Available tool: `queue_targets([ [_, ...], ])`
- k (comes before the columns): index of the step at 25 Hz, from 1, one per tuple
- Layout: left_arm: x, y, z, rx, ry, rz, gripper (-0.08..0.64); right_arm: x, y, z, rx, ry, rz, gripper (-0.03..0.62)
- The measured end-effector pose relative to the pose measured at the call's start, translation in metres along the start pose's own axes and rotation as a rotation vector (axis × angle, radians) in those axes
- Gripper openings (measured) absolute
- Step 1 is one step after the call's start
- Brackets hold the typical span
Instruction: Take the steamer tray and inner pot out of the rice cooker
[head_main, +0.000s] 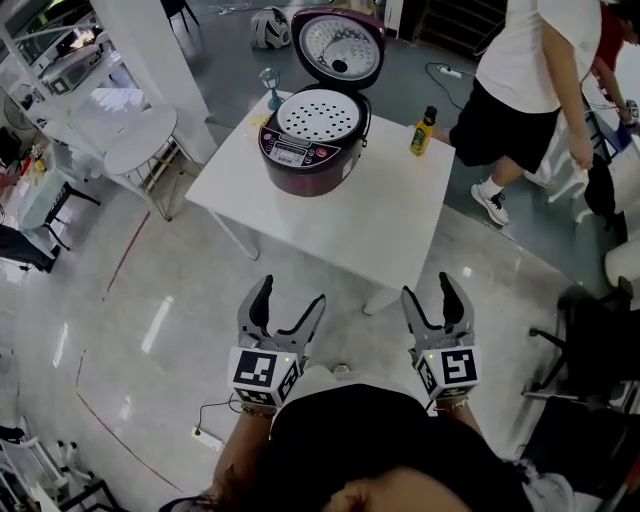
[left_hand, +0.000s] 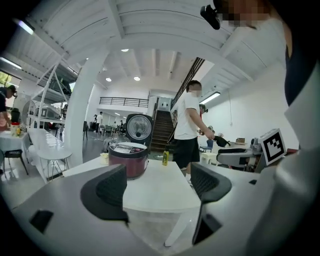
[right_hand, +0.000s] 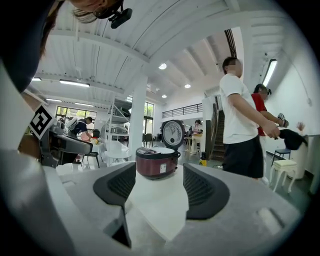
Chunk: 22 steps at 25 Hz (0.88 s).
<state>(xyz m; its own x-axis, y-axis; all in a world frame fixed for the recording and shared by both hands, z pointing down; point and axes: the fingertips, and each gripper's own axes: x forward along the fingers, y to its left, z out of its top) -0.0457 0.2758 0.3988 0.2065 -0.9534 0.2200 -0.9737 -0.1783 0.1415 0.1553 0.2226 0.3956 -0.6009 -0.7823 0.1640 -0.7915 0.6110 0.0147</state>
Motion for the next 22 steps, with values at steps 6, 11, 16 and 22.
queue_targets([
  [6, 0.006, -0.008, -0.005, 0.035, 0.015, 0.001, 0.397, 0.001, -0.008, -0.001, -0.019, -0.017, 0.012, 0.293],
  [11, 0.004, -0.004, -0.007, 0.098, 0.039, 0.031, 0.397, 0.007, -0.001, -0.004, -0.077, -0.012, 0.094, 0.293],
  [16, 0.009, 0.016, -0.014, 0.094, 0.061, 0.051, 0.397, 0.028, 0.008, -0.005, -0.069, -0.029, 0.144, 0.293],
  [22, 0.048, 0.041, -0.005, 0.071, 0.052, 0.015, 0.397, 0.067, -0.001, -0.005, -0.066, -0.018, 0.115, 0.293],
])
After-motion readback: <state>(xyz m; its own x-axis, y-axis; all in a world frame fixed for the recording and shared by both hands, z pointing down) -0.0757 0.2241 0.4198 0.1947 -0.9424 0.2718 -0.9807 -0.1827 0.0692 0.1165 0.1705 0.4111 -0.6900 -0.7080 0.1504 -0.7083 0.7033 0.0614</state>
